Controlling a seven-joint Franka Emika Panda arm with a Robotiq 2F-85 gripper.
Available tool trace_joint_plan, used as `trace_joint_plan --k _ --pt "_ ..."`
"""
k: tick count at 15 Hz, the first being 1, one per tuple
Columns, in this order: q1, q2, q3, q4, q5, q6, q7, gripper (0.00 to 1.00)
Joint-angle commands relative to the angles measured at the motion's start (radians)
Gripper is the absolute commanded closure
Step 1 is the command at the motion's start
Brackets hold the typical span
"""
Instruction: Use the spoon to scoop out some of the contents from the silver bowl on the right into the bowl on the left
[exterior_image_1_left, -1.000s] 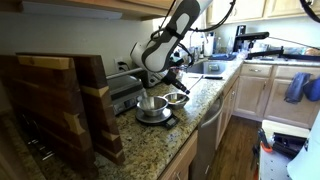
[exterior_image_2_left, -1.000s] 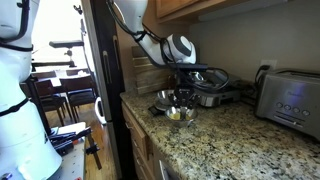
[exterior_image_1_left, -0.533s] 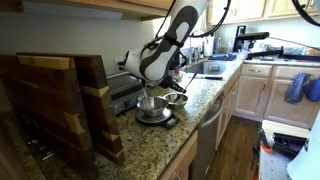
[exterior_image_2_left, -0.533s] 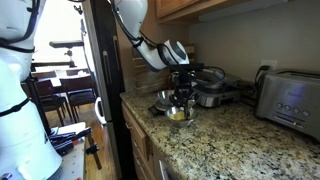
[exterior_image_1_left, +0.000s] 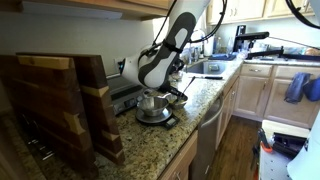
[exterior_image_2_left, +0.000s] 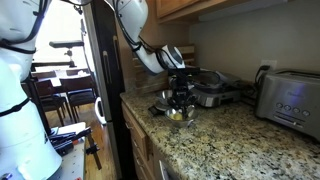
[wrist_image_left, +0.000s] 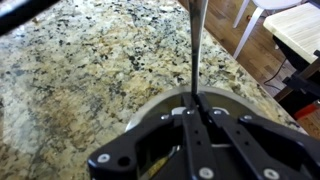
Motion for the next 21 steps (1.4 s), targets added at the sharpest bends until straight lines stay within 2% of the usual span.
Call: trace_joint_plan --k 1,7,14,21 --pt "-0.004 0.003 0.016 -0.001 0.006 -0.009 0.021 0.97" --pt "-0.038 -0.031 0.023 0.003 0.089 0.019 0.007 0.97" --pt "-0.096 -0.067 0.018 0.02 0.31 0.07 -0.055 0.97" --pt "-0.122 -0.099 0.003 0.004 0.402 0.123 -0.073 0.97"
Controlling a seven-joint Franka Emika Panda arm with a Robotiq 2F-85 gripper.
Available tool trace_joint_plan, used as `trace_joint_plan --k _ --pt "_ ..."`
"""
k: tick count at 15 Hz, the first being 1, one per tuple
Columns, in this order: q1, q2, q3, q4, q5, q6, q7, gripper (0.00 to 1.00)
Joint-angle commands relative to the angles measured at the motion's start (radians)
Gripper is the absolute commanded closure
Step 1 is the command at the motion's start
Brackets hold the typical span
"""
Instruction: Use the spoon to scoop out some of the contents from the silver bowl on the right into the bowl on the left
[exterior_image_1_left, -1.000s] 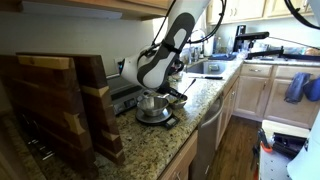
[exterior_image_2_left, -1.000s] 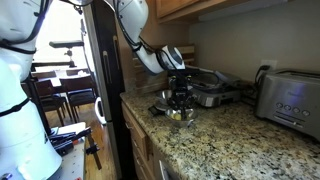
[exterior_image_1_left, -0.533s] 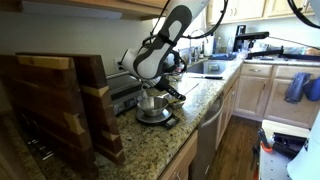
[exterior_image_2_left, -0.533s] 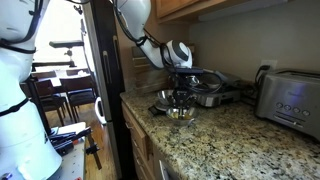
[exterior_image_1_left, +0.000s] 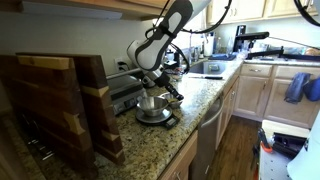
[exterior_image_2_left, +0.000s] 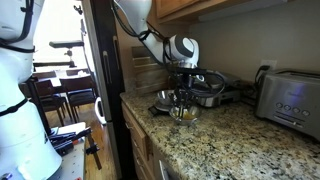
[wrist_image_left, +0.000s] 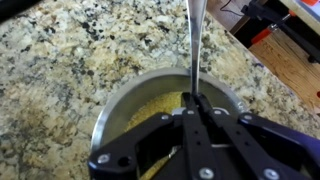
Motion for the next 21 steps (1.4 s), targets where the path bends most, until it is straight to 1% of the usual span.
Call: trace_joint_plan --k 1,6,16,21 --pt "-0.016 -0.062 -0.004 -0.051 0.056 0.045 -0.027 0.97" --pt "-0.029 -0.087 -0.014 -0.069 0.09 0.08 -0.022 0.97" --pt "-0.066 -0.195 -0.038 -0.152 0.172 0.166 -0.029 0.97" --pt "-0.061 -0.26 -0.044 -0.18 0.184 0.167 -0.044 0.97"
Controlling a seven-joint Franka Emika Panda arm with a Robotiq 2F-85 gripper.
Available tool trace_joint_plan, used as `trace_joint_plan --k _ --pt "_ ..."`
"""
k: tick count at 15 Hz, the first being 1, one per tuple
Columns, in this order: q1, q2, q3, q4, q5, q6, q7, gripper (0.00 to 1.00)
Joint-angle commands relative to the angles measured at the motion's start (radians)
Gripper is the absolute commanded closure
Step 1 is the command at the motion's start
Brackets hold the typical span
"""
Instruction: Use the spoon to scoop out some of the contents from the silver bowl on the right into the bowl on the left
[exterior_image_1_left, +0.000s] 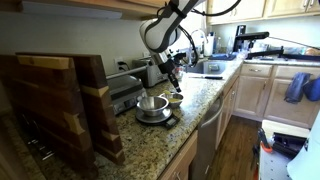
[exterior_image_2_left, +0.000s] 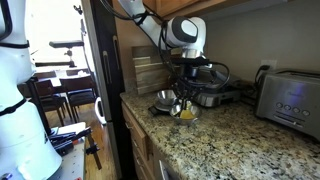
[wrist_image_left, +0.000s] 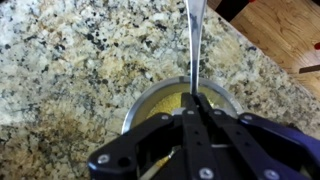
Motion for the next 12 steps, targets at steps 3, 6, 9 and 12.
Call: trace_joint_plan --k 3,6,9,12 --pt "0.009 -0.128 -0.006 -0.084 0.021 0.019 -0.043 0.97" --pt "0.025 -0.159 0.001 -0.084 0.015 0.0 -0.055 0.97" --pt "0.051 -0.17 0.01 -0.076 0.006 -0.012 -0.069 0.97" --pt "0.087 -0.166 0.027 -0.063 -0.011 -0.027 -0.076 0.97"
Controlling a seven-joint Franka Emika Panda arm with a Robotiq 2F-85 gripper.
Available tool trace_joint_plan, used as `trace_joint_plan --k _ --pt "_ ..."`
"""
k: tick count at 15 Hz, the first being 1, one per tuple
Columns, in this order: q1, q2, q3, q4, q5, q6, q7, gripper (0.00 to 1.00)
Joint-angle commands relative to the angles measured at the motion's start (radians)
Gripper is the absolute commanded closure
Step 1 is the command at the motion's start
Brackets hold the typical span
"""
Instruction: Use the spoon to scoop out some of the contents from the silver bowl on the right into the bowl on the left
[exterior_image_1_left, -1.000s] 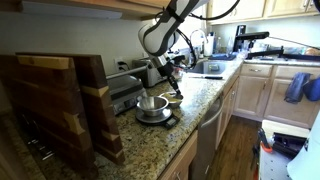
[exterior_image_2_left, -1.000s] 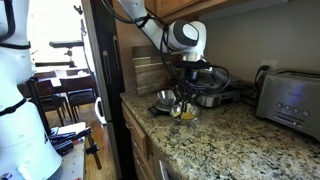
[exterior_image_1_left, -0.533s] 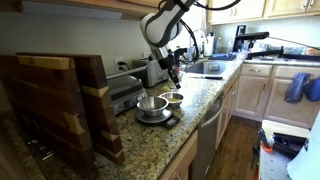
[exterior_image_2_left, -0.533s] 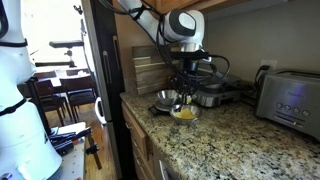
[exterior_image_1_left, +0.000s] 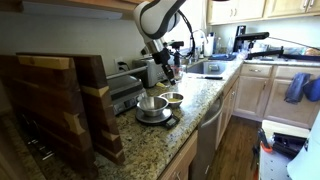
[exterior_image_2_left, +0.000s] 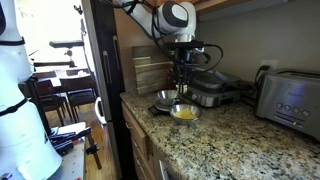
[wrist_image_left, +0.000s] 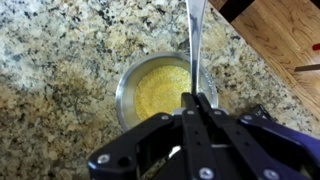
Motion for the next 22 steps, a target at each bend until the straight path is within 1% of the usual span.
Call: trace_joint_plan --k 1,5,7,15,22 --pt "0.043 -0.044 0.013 -0.032 -0.021 -0.025 -0.023 0.97" --pt "0.084 -0.018 0.032 -0.016 -0.046 -0.041 -0.033 0.97" --pt "0.101 -0.002 0.038 -0.011 -0.079 -0.05 -0.025 0.97" --pt "0.155 0.092 0.049 0.017 -0.249 -0.07 0.013 0.97" --pt "0.222 0.107 0.079 -0.003 -0.426 -0.069 0.061 0.97"
